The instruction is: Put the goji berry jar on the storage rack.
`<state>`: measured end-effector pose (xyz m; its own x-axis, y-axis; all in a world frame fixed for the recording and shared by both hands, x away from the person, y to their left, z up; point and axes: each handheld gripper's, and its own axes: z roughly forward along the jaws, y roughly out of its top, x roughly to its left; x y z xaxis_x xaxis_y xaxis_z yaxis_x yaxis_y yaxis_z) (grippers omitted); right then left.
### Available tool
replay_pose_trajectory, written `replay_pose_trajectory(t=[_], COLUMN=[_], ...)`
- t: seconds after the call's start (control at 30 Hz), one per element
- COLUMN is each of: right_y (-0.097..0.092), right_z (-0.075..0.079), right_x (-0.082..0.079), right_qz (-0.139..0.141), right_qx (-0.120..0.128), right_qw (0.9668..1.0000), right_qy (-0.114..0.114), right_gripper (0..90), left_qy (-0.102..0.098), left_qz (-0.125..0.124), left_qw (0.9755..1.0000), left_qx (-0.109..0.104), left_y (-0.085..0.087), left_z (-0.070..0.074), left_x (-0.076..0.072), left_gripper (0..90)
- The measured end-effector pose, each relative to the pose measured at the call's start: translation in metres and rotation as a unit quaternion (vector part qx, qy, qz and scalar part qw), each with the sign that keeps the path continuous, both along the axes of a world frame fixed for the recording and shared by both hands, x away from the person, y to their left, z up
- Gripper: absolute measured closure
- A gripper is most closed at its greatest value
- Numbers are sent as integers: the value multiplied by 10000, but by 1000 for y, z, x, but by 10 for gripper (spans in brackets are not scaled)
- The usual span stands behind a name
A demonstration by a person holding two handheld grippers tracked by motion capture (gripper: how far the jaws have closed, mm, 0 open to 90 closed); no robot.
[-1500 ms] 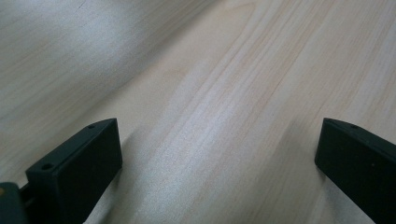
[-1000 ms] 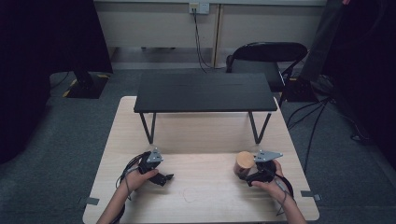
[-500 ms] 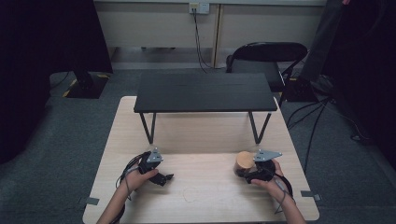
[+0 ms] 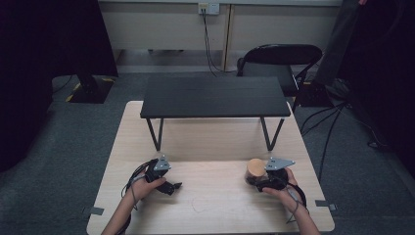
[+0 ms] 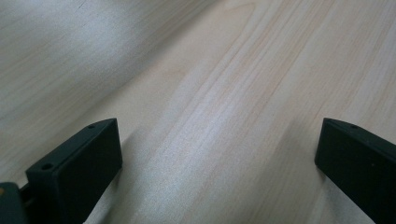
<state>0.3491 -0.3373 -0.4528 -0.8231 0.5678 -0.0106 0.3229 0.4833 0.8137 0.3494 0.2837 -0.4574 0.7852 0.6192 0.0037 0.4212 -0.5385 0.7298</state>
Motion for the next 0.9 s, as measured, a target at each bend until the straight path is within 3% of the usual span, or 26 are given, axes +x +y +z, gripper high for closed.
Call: replay_pose_trajectory(t=[0.43, 0.53, 0.9], right_y=[0, -4, 7], right_z=[10, 13, 49], right_x=[-6, -7, 1], right_qz=[-69, -124, 34], right_qx=[17, 155, 60], right_qw=[10000, 9997, 9999], right_qy=[44, 124, 122], right_gripper=[257, 257, 256], left_qy=[0, -1, -3], left_qz=[2, 1, 3], left_qw=[10000, 10000, 10000], left_qx=[-3, -2, -11], left_y=[0, 0, 0], left_z=[0, 0, 0], left_x=[0, 0, 0], left_gripper=[0, 0, 0])
